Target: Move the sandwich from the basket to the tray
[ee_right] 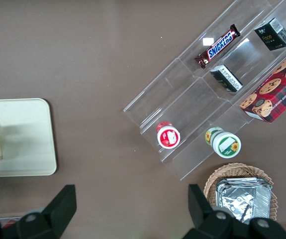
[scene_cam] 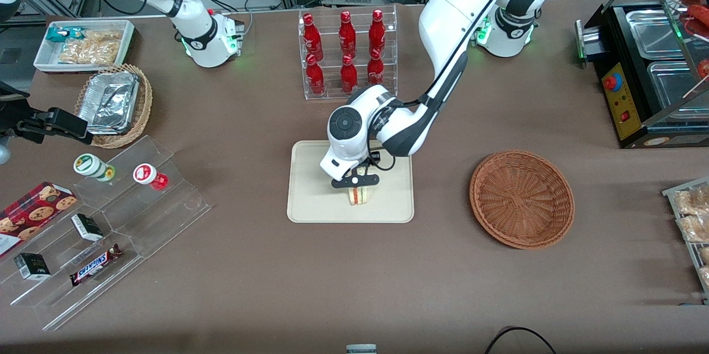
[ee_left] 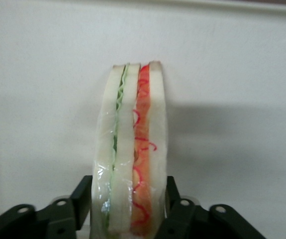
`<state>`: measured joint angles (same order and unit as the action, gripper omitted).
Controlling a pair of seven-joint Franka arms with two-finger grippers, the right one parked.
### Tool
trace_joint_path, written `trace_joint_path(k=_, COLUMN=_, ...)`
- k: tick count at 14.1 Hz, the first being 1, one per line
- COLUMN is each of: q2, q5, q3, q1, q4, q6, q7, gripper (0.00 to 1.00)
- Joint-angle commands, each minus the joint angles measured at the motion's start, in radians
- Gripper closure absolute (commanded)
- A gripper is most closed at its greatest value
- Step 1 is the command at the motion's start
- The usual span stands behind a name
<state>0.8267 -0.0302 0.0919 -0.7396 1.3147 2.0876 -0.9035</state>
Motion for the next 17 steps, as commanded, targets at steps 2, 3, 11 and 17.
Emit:
trace_joint_path(k=2, q2=-0.147, q5=-0.014, q3=-0.075, q1=0.012, q4=0.041, q6=-0.053, q7=0.011, gripper=0.00)
trace_joint_path(k=3, q2=-0.187, q5=-0.013, q3=-0.102, q1=0.019, q4=0.053, q6=-0.078, q7=0.015, gripper=0.00)
trace_joint_path(k=11, q2=-0.645, q5=0.001, q3=-0.110, q1=0.296, q4=0.456, q6=-0.192, q7=0.362, gripper=0.00)
trace_joint_path(k=17, q2=-0.854, q5=0.001, q3=-0.113, q1=0.466, q4=0.518, q6=-0.357, q7=0.526, gripper=0.00)
